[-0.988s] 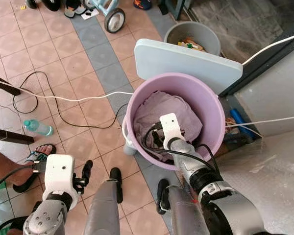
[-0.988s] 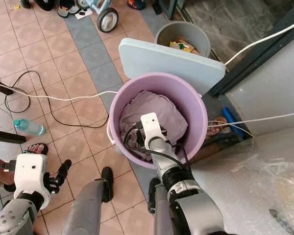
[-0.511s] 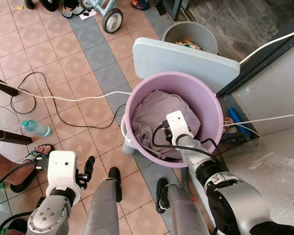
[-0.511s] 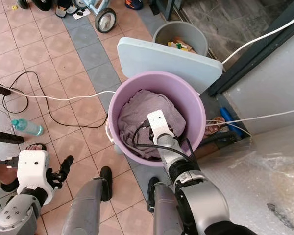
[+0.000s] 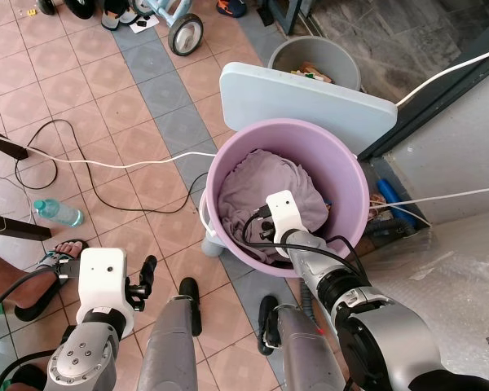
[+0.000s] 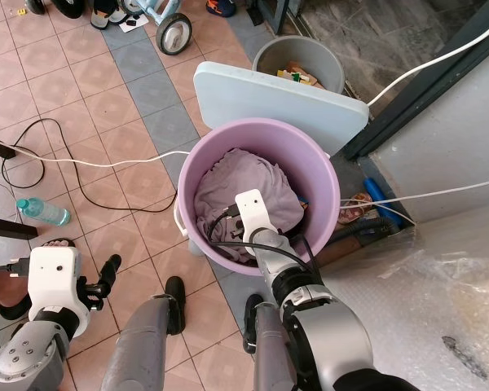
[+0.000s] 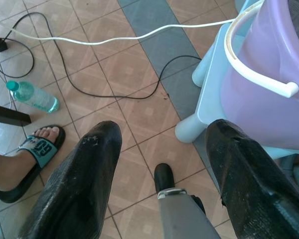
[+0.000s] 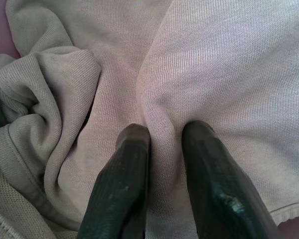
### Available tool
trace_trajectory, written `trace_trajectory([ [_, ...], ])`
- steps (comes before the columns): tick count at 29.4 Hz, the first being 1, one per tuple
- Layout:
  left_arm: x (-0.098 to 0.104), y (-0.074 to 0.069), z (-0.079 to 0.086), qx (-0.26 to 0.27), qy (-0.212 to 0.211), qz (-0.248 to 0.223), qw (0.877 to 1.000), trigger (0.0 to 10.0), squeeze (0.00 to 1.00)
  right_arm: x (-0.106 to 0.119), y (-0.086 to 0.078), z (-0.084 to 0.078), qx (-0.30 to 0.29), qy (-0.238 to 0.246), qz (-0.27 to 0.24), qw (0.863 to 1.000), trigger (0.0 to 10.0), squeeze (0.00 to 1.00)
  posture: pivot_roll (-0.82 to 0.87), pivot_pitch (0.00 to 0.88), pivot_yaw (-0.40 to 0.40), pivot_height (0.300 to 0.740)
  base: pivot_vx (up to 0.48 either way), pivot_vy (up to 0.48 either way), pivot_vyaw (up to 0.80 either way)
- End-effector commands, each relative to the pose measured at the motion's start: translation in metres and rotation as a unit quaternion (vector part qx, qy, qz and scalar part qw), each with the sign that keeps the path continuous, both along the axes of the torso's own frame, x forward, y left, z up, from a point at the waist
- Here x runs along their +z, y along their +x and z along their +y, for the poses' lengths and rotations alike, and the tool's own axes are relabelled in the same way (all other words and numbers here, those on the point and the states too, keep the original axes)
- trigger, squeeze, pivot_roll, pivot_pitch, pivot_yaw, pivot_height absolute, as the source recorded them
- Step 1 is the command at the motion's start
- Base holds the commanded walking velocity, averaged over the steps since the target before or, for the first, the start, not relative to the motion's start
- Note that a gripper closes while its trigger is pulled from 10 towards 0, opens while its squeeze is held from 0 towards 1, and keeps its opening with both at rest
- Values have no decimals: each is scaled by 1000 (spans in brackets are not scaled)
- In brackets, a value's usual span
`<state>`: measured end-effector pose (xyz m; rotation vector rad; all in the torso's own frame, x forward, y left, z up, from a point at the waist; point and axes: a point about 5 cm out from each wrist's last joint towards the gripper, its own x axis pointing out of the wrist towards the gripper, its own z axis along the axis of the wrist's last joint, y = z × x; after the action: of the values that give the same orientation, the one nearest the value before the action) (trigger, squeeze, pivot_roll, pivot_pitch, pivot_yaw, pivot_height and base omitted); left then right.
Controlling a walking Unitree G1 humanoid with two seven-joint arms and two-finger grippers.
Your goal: Clothes washing
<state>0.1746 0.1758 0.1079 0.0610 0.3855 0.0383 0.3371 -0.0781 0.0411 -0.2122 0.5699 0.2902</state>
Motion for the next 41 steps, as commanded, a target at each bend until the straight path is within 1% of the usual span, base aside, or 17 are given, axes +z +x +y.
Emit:
trace_trajectory([
  [1,-8,-4,3,11,4,18,1000,10000,0,-13,-10,-1,-5,11,32,999,0,0,211,417,-80,740,0,0,0],
  [7,-8,0,2,13,3,14,1000,10000,0,-10,-6,-5,-15,23,29,999,0,0,206,407,-86,740,0,0,0],
  [17,-9,20,0,11,2,-10,1000,10000,0,-3,1,-15,-19,42,14,999,0,0,180,350,-93,740,0,0,0],
  [20,-9,32,-1,11,-1,-24,1000,10000,0,9,9,-19,-31,82,-16,996,0,0,164,301,-93,740,0,0,0],
  [22,-8,43,-2,7,-6,-39,999,10000,0,24,18,-23,-29,104,-53,993,0,0,149,266,-88,740,0,0,0],
  [23,-6,50,-3,4,-8,-52,999,10000,0,37,25,-27,-23,113,-90,989,0,0,134,232,-84,740,0,0,0],
  [24,-6,50,-3,4,-8,-52,999,10000,0,37,25,-27,-23,113,-90,989,0,0,134,232,-84,740,0,0,0],
  [25,-5,59,-3,2,-9,-64,998,10000,0,51,32,-31,-15,120,-126,985,0,0,110,195,-75,740,0,0,0],
  [26,-5,63,-3,-1,-9,-69,998,10000,0,60,35,-34,-13,134,-146,980,0,0,101,183,-71,740,0,0,0],
  [28,-6,68,-3,-2,-8,-77,997,10000,0,80,40,-41,-9,153,-200,968,0,0,78,158,-61,740,0,0,0],
  [31,-10,73,-5,-4,-10,-83,996,10000,0,114,41,-60,-32,180,-285,941,0,0,43,120,-50,740,0,0,0],
  [34,-12,81,-14,-12,-16,-94,995,10000,0,153,29,-84,-68,194,-378,903,0,0,17,72,-31,740,0,0,0],
  [35,-10,86,-21,-15,-23,-102,994,10000,0,170,19,-96,-91,190,-419,883,0,0,7,54,-22,740,0,0,0],
  [36,-10,86,-21,-15,-23,-102,994,10000,0,170,19,-96,-91,190,-419,883,0,0,7,54,-22,740,0,0,0],
  [38,-11,92,-25,-19,-26,-106,994,10000,0,179,14,-101,-101,183,-443,872,0,0,-11,33,-7,740,0,0,0],
  [39,-11,92,-25,-19,-26,-106,994,10000,0,179,14,-101,-101,183,-443,872,0,0,-11,33,-7,740,0,0,0],
  [41,-9,100,-32,-25,-27,-118,992,10000,0,195,5,-105,-101,156,-481,857,0,0,-40,9,7,740,0,0,0],
])
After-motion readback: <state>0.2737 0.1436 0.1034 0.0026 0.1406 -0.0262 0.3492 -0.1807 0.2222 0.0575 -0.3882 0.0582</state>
